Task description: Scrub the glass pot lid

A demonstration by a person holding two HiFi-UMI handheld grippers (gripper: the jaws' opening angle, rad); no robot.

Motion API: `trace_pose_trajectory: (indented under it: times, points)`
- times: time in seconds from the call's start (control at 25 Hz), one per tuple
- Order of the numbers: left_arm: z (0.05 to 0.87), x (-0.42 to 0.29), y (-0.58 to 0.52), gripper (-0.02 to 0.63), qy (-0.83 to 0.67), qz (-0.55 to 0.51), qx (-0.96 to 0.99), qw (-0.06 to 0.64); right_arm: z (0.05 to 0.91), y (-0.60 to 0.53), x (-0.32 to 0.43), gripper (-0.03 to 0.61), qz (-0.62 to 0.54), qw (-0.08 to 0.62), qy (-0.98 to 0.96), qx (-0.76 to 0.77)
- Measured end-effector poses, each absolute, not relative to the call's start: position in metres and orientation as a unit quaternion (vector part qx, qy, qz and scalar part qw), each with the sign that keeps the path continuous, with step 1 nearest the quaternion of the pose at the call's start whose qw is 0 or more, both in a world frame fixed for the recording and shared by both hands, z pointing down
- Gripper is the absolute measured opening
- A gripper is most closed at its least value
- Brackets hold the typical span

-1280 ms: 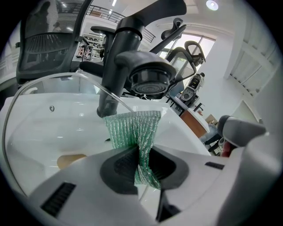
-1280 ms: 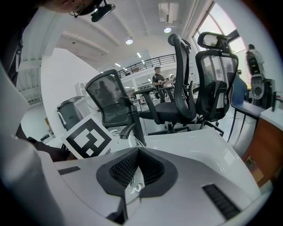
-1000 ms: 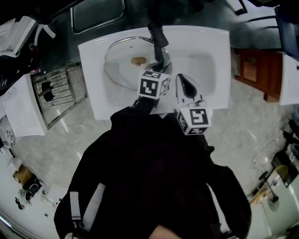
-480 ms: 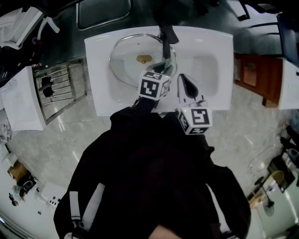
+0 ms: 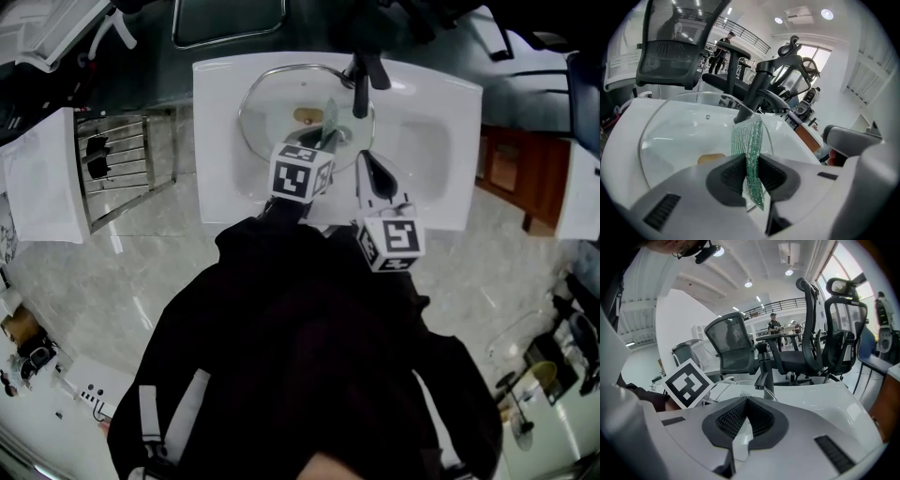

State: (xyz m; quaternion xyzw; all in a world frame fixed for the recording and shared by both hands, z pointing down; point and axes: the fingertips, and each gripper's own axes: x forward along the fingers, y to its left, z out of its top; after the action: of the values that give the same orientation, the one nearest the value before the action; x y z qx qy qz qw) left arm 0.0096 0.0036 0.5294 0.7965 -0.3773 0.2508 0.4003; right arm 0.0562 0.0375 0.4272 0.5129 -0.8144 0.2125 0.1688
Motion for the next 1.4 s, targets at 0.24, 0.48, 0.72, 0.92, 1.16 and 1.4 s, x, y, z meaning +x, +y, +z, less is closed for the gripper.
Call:
trace_pose_trajectory:
  times: [0.24, 0.48, 0.72, 0.92, 1.16, 1.4]
  points:
    - [0.533, -0.027, 0.006, 0.060, -0.408, 0.245, 0.780, 0.408, 0.428, 0.039, 0.039, 0.003, 0.210, 0.172, -0.824, 0.497]
    - [0.535, -0.061, 0.011, 0.060, -0.437, 0.242, 0.763, 0.411, 0.431, 0.042, 0.024, 0.003, 0.209, 0.179, -0.833, 0.481]
    - [0.535, -0.095, 0.012, 0.060, -0.469, 0.246, 0.748, 0.400, 0.433, 0.039, 0.016, 0.003, 0.206, 0.180, -0.839, 0.470]
    - [0.539, -0.120, 0.016, 0.060, -0.490, 0.251, 0.731, 0.403, 0.434, 0.036, 0.011, 0.003, 0.207, 0.186, -0.843, 0.461]
    - [0.534, -0.146, 0.018, 0.060, -0.514, 0.259, 0.717, 0.394, 0.437, 0.033, 0.006, 0.003, 0.212, 0.190, -0.843, 0.457]
    - [0.530, -0.171, 0.019, 0.060, -0.542, 0.267, 0.696, 0.389, 0.439, 0.030, 0.003, 0.003, 0.209, 0.192, -0.843, 0.456]
